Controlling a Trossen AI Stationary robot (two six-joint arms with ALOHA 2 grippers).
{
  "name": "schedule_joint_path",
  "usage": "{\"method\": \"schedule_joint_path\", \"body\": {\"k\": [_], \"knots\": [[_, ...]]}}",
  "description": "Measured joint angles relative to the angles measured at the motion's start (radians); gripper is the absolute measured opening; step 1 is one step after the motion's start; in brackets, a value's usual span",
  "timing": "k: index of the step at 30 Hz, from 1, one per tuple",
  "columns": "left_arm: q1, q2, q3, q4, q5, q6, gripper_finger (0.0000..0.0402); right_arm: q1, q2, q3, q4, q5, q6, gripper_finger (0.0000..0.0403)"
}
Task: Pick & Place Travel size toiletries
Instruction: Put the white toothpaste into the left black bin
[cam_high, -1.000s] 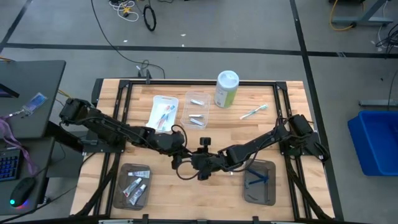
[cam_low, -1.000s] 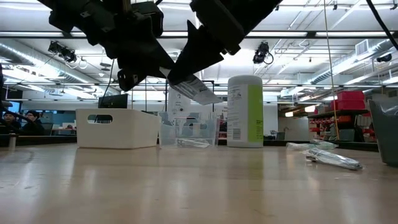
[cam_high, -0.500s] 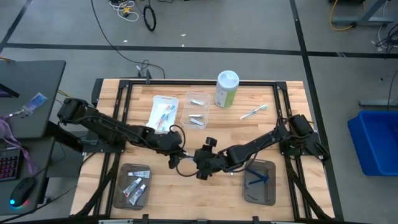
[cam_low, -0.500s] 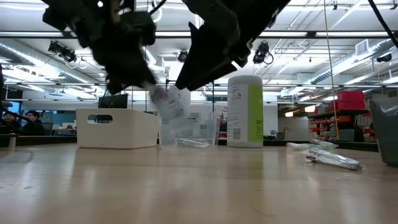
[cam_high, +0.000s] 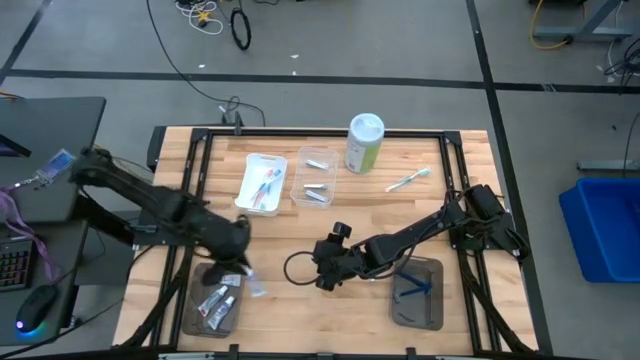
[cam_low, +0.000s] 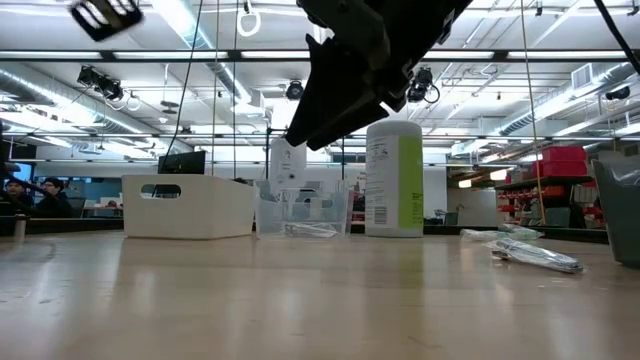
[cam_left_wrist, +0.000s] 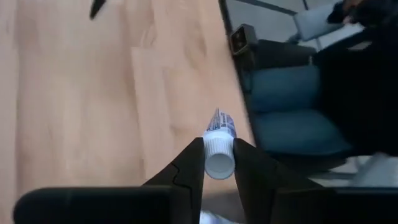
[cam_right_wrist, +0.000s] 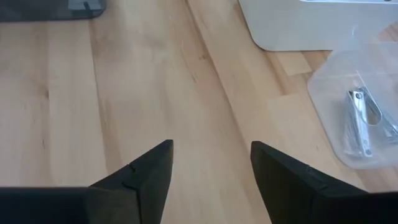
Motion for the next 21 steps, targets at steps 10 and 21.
{"method": "schedule_joint_path", "body": {"k": [10, 21], "knots": [[-0.313, -0.052, -0.009, -0.381, -0.112, -0.42, 0.0081, 0.0, 0.0, 0.0, -0.004, -0.001, 0.0, 0.0213], [-0.44, 0.055, -0.169, -0.273, 0.051, -0.742, 0.0092, -0.009, 0.001, 0.0, -0.001, -0.001, -0.003, 0.0215]]}}
